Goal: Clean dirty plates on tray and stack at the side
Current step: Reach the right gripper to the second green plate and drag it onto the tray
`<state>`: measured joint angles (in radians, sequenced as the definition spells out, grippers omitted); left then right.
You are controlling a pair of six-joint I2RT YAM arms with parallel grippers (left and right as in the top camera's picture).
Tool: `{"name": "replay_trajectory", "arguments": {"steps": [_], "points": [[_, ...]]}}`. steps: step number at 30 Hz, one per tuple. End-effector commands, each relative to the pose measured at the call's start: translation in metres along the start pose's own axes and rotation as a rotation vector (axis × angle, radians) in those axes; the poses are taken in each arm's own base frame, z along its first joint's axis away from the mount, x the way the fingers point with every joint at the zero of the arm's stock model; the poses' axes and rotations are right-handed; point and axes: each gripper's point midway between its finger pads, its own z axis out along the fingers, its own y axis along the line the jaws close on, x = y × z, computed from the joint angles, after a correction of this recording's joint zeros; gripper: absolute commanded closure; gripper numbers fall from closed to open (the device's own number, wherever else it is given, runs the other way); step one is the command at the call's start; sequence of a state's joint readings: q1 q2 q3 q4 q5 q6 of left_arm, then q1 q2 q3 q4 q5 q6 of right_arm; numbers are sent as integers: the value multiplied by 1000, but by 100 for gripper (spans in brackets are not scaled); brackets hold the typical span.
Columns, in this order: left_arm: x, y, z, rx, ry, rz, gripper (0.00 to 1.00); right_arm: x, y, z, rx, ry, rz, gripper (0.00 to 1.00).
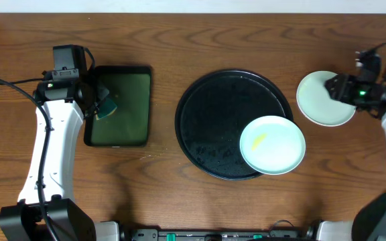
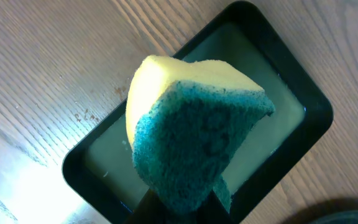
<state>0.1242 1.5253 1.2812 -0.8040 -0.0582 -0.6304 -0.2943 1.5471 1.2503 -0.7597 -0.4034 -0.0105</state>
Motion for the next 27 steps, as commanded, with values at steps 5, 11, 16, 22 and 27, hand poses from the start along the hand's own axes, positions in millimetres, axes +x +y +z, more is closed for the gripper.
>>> {"name": "replay_trajectory", "arguments": {"steps": [5, 11, 16, 22, 27], "points": [[2, 4, 2, -9, 4, 6, 92, 57, 0, -11, 221, 206, 8, 38], [2, 4, 2, -9, 4, 6, 92, 91, 1, -22, 296, 200, 112, 1], [1, 3, 2, -5, -1, 6, 92, 118, 14, -33, 238, 101, 231, 1], [-2, 0, 2, 5, -12, 4, 92, 147, 39, -36, 85, 103, 229, 18], [-2, 0, 2, 5, -12, 4, 92, 171, 16, -31, 220, 174, 418, 1]]}}
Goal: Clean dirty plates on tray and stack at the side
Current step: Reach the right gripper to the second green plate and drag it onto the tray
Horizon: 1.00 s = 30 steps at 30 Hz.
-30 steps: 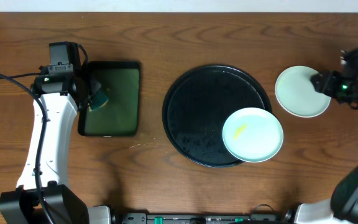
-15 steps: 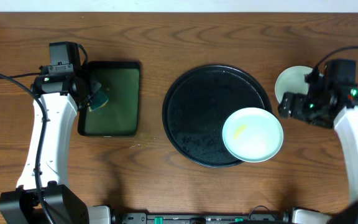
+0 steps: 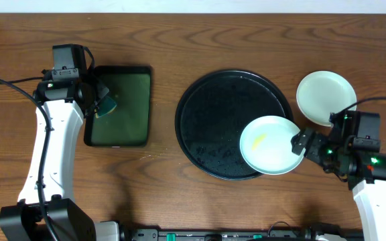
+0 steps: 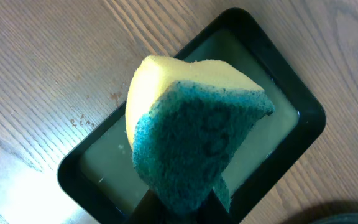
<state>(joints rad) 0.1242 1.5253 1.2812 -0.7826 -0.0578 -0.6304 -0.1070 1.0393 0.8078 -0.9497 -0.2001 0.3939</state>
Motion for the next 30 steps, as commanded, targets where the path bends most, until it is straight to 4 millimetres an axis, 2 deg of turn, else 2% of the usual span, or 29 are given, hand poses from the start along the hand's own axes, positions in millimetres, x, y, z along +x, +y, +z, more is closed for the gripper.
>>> {"name": "replay_trajectory", "arguments": {"steps": [1, 5, 9, 13, 18, 21, 25, 30], "points": [[2, 4, 2, -9, 5, 6, 92, 11, -20, 10, 110, 50, 189, 4], [2, 4, 2, -8, 4, 6, 92, 20, -43, 21, 252, 104, 280, 2], [2, 4, 2, -8, 4, 6, 92, 23, -48, 39, 288, 173, 284, 2], [2, 4, 2, -8, 4, 6, 92, 31, -44, 55, 311, 233, 246, 4], [2, 4, 2, -8, 4, 6, 92, 35, -24, 66, 293, 234, 179, 5], [2, 4, 2, -8, 4, 6, 92, 38, -16, 68, 293, 225, 194, 15], [2, 4, 2, -9, 5, 6, 92, 40, -16, 68, 307, 220, 202, 22], [2, 4, 2, -9, 5, 6, 92, 49, -26, 71, 339, 232, 217, 23]]}}
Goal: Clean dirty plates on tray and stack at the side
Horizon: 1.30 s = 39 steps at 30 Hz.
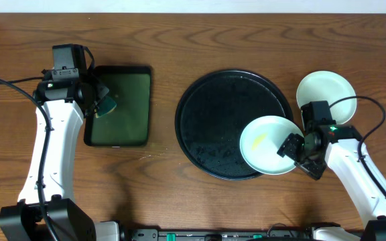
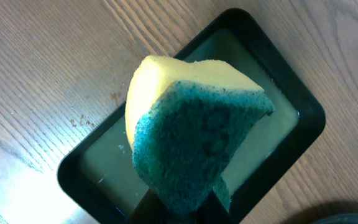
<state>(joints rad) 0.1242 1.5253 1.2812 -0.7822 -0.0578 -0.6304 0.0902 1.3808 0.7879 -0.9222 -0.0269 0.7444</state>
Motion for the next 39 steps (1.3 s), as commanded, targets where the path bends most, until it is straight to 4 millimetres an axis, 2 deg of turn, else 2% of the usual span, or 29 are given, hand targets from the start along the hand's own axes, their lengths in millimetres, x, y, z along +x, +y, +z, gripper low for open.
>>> {"name": "replay_trajectory", "arguments": {"steps": [1, 9, 12, 14, 15, 16, 20, 25, 30, 33, 39], "points": [[2, 4, 2, -9, 5, 6, 92, 6, -10, 8, 39, 5, 32, 24], [2, 4, 2, -9, 6, 7, 92, 6, -8, 10, 31, 0, 32, 54], [2, 4, 2, -10, 6, 7, 92, 5, -5, 10, 16, 0, 31, 76], [2, 4, 2, -10, 6, 7, 92, 4, 1, 10, -16, 1, 30, 87], [2, 4, 2, -10, 6, 7, 92, 3, 8, 10, -46, 1, 19, 97], [2, 4, 2, -10, 6, 7, 92, 1, 16, 9, -84, 0, 0, 99], [3, 4, 2, -10, 8, 7, 92, -8, 43, 0, -207, -20, -53, 99], [8, -3, 2, 33, 38, 13, 92, -26, 68, -14, -284, -101, -105, 99], [18, -30, -2, 182, 99, 127, 92, -38, 109, -22, -409, -191, -215, 99], [21, -38, -4, 233, 115, 158, 92, -41, 129, -13, -440, -213, -250, 98], [26, -37, 6, 215, 139, 157, 92, -27, 157, 31, -451, -135, -318, 98]]}}
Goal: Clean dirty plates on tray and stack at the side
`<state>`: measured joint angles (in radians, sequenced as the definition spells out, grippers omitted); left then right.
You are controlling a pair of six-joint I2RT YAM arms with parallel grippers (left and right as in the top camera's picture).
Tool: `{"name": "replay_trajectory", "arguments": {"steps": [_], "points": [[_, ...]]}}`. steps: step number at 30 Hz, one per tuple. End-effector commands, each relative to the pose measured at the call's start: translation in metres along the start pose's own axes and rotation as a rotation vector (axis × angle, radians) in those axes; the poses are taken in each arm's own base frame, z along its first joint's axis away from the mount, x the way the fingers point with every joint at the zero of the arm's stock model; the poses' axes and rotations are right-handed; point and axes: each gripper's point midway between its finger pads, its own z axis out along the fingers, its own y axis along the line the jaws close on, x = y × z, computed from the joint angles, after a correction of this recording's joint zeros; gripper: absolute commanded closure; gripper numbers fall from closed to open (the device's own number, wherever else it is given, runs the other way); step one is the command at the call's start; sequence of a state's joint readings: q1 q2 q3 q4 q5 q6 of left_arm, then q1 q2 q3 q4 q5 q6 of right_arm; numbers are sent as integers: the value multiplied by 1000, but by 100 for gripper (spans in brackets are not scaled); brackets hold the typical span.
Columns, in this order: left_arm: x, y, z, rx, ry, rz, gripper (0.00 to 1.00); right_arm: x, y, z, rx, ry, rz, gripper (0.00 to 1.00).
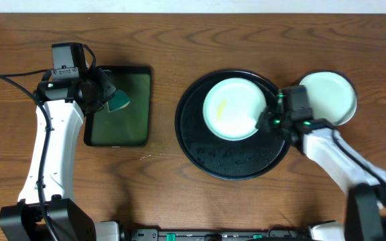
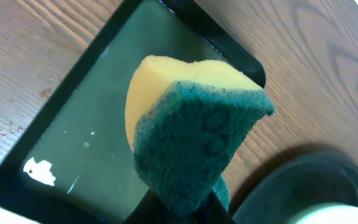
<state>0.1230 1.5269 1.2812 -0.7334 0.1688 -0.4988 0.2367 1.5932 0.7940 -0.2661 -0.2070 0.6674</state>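
A pale green dirty plate with a yellow smear lies in the upper middle of the round black tray. My right gripper is at the plate's right rim and shut on it. A clean plate rests on the table to the right of the tray. My left gripper is shut on a yellow and green sponge, held over the right part of the rectangular black basin. In the left wrist view the round tray shows at the bottom right.
The rectangular basin holds shallow greenish water and stands left of the round tray. Bare wooden table lies between and in front of them. The right arm stretches across the tray's right edge.
The dirty plate moved from the tray's lower right edge to its upper middle, with my right gripper on its rim. My left gripper carried the sponge rightward over the basin, nearer the round tray.
My right gripper was at the clean plate on the right. Then it stood beside the dirty plate at the tray's lower right, then at that plate's rim, and now the plate sits further in. The left gripper held the sponge over the basin throughout.
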Motion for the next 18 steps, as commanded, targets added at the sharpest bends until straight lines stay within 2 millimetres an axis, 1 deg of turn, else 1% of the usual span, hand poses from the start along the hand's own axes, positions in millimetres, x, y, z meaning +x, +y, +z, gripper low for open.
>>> {"name": "replay_trajectory", "arguments": {"steps": [1, 4, 8, 9, 10, 14, 17, 18], "points": [[10, 4, 15, -2, 57, 19, 92, 14, 7, 21, -6, 72, -38, 98], [15, 8, 32, -24, 94, 13, 92, 16, 7, 28, 7, 85, -63, 98], [16, 13, 61, -44, 126, 8, 92, 18, 5, 28, 18, 95, -72, 98], [16, 14, 69, -48, 132, 3, 92, 21, 1, 28, 33, 104, -68, 98], [16, 15, 74, -50, 135, 2, 92, 22, -2, 28, 48, 108, -66, 98], [16, 18, 97, -56, 146, 1, 92, 27, -30, 24, 187, 115, -59, 99], [16, 20, 110, -60, 151, 1, 92, 29, -34, 23, 207, 121, -58, 99], [17, 21, 114, -62, 155, 0, 88, 30, -33, 23, 204, 124, -58, 99]]}}
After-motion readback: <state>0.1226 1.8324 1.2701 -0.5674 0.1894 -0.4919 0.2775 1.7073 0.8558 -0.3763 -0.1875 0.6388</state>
